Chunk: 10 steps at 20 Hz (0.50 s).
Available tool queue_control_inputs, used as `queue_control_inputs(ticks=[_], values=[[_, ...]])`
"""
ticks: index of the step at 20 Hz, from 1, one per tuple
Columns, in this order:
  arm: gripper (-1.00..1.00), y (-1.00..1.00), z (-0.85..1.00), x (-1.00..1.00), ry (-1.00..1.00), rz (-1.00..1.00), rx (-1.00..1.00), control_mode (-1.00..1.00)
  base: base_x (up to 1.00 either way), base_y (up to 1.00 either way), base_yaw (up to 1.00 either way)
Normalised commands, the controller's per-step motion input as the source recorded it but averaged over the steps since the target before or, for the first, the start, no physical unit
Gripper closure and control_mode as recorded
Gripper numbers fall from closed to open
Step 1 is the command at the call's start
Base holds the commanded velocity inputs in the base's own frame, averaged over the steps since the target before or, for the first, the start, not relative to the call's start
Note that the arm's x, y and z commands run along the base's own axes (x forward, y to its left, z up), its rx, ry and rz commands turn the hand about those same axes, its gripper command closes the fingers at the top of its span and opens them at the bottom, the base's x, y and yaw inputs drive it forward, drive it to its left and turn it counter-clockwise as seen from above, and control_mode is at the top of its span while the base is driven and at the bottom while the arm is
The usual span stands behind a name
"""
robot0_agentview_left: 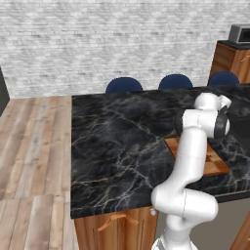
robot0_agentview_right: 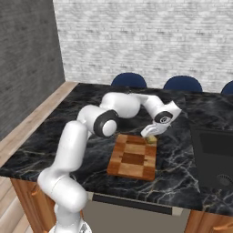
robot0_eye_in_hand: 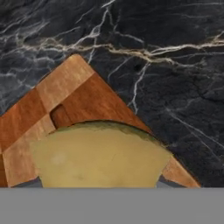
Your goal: Pick up the sponge from the counter and clean the cutting board by briefly scrubbing or pressing down on the cutting board. Once finished, release the sponge.
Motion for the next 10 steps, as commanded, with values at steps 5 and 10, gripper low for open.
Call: queue_control_inputs(ticks=[5, 10], values=[[1.00, 0.97, 0.02, -0.12, 0.00, -0.03, -0.09, -1.00, 0.00, 0.00, 0.00], [1.00, 1.00, 0.00, -0.20, 0.00, -0.01, -0.21, -1.00, 0.00, 0.00, 0.00]])
